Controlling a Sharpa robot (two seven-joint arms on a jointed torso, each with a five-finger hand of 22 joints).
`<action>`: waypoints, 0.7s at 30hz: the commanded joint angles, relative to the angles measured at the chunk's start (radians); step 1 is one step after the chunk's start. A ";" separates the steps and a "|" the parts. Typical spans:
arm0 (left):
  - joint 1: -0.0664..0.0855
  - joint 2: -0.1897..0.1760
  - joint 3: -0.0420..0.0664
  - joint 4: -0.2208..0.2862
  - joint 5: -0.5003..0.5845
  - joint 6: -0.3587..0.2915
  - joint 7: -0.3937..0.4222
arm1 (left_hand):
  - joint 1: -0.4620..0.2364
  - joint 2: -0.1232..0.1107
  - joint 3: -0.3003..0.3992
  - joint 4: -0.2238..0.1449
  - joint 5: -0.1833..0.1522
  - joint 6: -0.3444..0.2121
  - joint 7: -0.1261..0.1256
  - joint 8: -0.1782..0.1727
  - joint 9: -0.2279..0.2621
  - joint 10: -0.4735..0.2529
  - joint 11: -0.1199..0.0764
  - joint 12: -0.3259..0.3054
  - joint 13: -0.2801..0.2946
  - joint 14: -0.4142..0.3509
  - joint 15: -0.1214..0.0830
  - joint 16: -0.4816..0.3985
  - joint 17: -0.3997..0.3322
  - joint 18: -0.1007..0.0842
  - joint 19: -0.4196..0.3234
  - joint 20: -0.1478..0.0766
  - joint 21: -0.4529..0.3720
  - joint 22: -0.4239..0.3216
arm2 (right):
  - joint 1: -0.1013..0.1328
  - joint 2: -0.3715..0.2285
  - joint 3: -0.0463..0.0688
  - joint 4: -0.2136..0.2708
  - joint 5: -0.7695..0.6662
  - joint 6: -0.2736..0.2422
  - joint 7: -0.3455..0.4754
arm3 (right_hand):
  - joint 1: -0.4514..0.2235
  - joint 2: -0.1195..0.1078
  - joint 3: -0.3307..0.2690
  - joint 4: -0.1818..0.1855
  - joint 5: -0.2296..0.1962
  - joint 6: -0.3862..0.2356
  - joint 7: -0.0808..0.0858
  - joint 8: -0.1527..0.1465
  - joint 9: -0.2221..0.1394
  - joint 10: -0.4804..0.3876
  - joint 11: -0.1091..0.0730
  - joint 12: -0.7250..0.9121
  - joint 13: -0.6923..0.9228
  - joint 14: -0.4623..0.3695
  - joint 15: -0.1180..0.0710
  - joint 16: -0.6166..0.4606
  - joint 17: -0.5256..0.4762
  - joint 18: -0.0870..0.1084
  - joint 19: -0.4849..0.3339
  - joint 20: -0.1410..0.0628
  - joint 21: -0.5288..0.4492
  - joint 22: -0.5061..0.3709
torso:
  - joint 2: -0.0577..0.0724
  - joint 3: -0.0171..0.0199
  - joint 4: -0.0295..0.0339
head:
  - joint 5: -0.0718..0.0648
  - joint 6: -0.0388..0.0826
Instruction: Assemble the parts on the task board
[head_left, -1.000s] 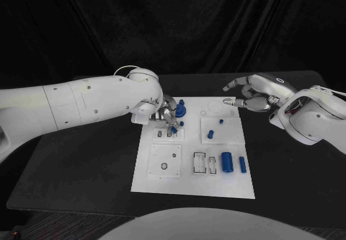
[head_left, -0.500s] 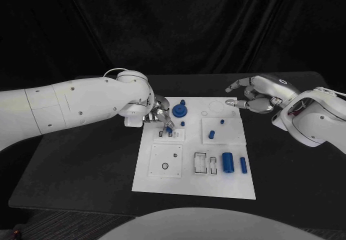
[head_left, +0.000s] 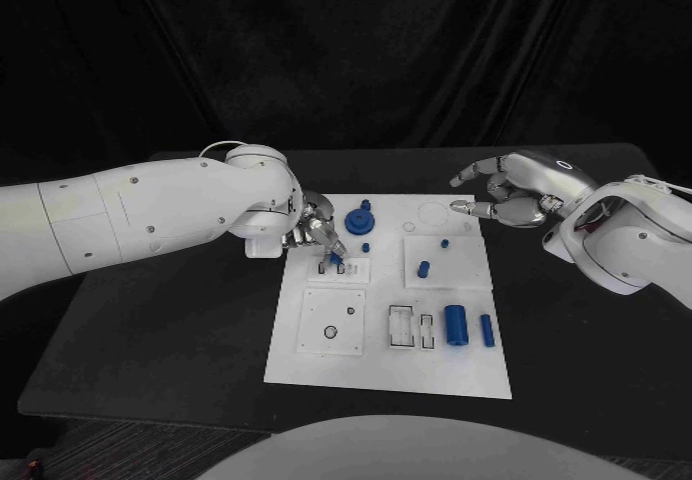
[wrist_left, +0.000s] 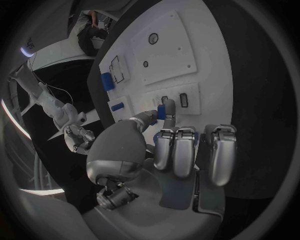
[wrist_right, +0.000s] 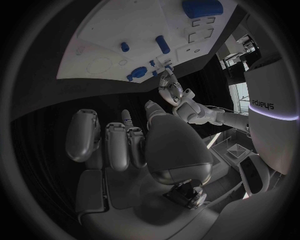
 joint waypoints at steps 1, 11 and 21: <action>-0.005 -0.007 0.001 0.012 0.015 -0.042 -0.026 | -0.010 0.004 0.044 -0.036 0.000 0.006 -0.001 -0.005 0.002 0.106 -0.003 0.003 0.262 0.107 -0.004 0.003 0.263 -0.005 0.077 -0.002 -0.003 0.237 | -0.003 -0.002 0.001 0.004 -0.006 0.010 -0.022 | 0.009 0.001 0.002 -0.006 0.005 0.006 -0.001 -0.004 -0.001 0.070 0.006 -0.006 0.219 0.068 0.007 -0.006 0.065 0.000 -0.007 0.001 -0.005 0.160 | 0.002 -0.0001 -0.0021 | 0.004 0.000; -0.014 -0.027 0.000 0.034 0.116 -0.075 -0.069 | -0.021 0.003 0.058 -0.036 0.003 0.013 -0.003 -0.013 0.003 0.106 -0.005 0.003 0.262 0.107 -0.005 0.003 0.263 -0.001 0.066 -0.003 -0.011 0.227 | -0.003 -0.004 0.001 0.007 -0.006 0.017 -0.029 | 0.009 0.001 0.002 -0.005 0.008 0.007 -0.001 -0.005 -0.002 0.064 0.006 -0.012 0.211 0.067 0.007 -0.011 0.058 0.001 -0.009 0.001 -0.011 0.158 | 0.002 0.0012 -0.0019 | 0.013 0.000; -0.028 -0.023 0.000 0.030 0.135 -0.093 -0.063 | -0.027 0.004 0.066 -0.034 0.002 0.015 -0.002 -0.018 0.004 0.106 -0.004 0.003 0.262 0.107 -0.005 0.003 0.263 0.000 0.063 -0.003 -0.014 0.224 | -0.006 -0.003 0.001 0.004 -0.006 0.020 -0.029 | 0.010 0.001 0.002 -0.005 0.011 0.008 -0.001 -0.005 -0.003 0.058 0.006 -0.018 0.203 0.066 0.007 -0.013 0.055 0.002 -0.011 0.001 -0.016 0.156 | 0.001 0.0013 0.0016 | 0.007 0.000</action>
